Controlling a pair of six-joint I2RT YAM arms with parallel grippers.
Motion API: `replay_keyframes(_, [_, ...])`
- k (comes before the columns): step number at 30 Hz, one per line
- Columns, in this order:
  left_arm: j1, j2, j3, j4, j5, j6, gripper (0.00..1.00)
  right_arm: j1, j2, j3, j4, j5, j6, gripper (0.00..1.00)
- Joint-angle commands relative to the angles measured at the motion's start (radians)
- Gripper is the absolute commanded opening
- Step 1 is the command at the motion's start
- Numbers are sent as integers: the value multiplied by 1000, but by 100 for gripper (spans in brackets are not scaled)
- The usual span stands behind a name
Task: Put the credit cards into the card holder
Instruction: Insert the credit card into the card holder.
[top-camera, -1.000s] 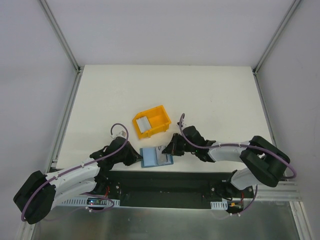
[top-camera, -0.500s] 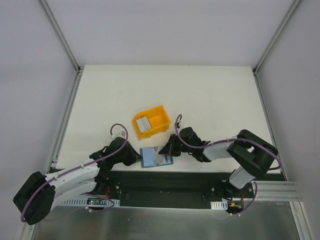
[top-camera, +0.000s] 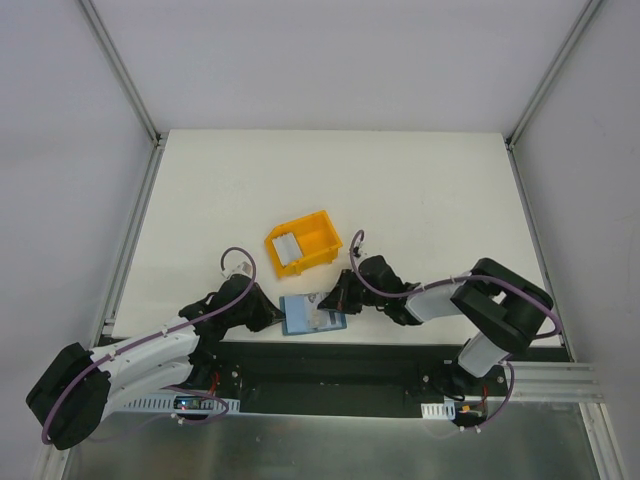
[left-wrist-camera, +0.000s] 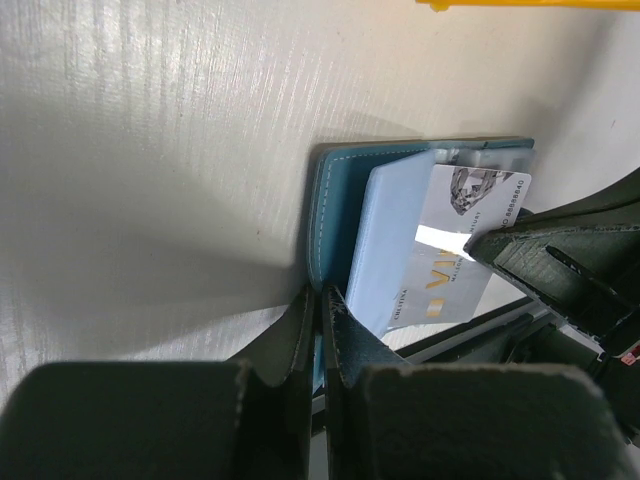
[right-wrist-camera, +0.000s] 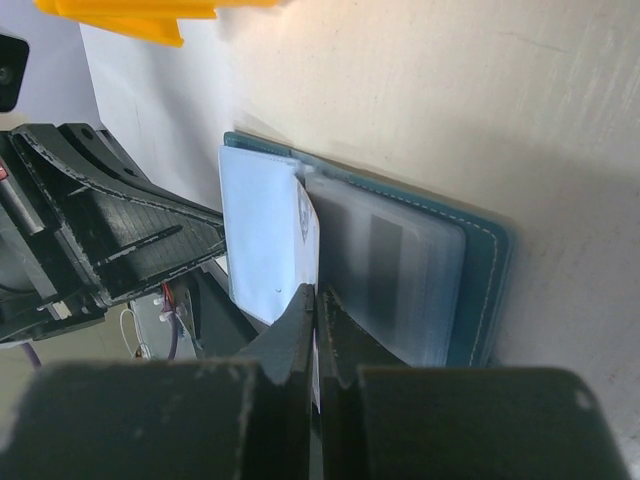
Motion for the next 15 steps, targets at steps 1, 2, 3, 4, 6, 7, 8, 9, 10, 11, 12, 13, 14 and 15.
replay_keyframes(1, [8, 8, -25, -65, -6, 5, 0, 21, 43, 32, -9, 25, -12, 0])
replay_keyframes(2, [8, 9, -25, -65, -6, 5, 0, 21, 47, 37, -9, 32, -14, 0])
replay_keyframes(3, [8, 9, -27, -65, -7, 5, 0, 23, 49, 38, -9, 36, -20, 0])
replay_keyframes(4, [8, 9, -27, -65, -4, 4, 0, 21, 49, 40, -11, 45, -24, 0])
replay_keyframes(6, [8, 9, -28, -65, -4, 2, 0, 20, 51, 43, -12, 52, -33, 0])
replay_keyframes(7, [8, 8, -30, -65, -3, 2, 0, 20, 49, 46, -17, 58, -34, 0])
replay_keyframes(8, [8, 5, -28, -65, -4, 2, 0, 18, 47, 49, -25, 58, -37, 0])
replay_keyframes(9, [8, 6, -30, -65, -6, 4, 0, 16, 49, 50, -28, 56, -38, 0])
replay_keyframes(10, [8, 5, -30, -65, -6, 2, 0, 19, 51, 52, -31, 55, -38, 0])
replay_keyframes(11, [8, 3, -30, -66, -6, 2, 0, 18, 51, 51, -31, 52, -37, 0])
replay_keyframes(12, [8, 5, -28, -65, -4, 4, 0, 20, 51, 47, -31, 49, -32, 0])
replay_keyframes(13, [8, 5, -28, -65, -4, 4, 0, 23, 49, 46, -31, 52, -27, 0])
replay_keyframes(14, [8, 3, -28, -65, -6, 2, 0, 29, 52, 44, -32, 53, -26, 0])
replay_keyframes(15, [8, 5, -30, -65, -4, 2, 0, 35, 54, 46, -32, 50, -20, 0])
